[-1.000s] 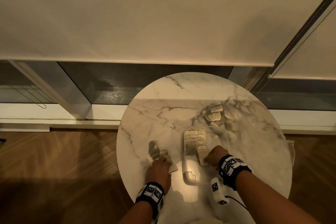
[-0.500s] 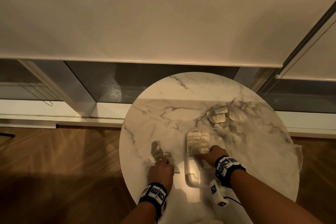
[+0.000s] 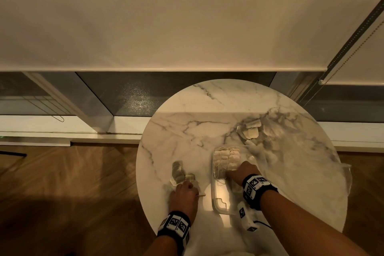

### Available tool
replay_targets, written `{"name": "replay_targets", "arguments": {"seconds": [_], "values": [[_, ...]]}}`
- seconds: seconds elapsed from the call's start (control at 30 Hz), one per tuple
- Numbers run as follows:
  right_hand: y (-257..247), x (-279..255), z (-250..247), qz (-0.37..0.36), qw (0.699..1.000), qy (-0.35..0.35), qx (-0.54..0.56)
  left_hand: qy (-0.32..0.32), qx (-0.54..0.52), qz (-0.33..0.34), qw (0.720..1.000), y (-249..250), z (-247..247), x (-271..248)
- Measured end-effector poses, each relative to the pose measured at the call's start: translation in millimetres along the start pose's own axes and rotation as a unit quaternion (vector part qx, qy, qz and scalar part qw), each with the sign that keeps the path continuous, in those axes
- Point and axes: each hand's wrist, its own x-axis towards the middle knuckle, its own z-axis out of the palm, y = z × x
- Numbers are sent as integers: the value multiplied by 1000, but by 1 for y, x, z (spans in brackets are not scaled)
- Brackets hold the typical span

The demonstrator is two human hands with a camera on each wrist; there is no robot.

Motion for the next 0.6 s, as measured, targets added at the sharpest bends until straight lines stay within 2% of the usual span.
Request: {"name": "replay_targets", "arguments": {"seconds": [0.33, 0.5, 0.6], "values": [[-4, -13, -15, -61, 998, 9, -31, 34, -17, -21, 999, 7, -9, -8], [1, -12, -21, -51, 999, -5, -2, 54, -25, -36, 998, 6, -15, -11], [11, -3, -21, -5, 999, -16, 32, 78, -38, -43, 995, 5, -18, -12]]}}
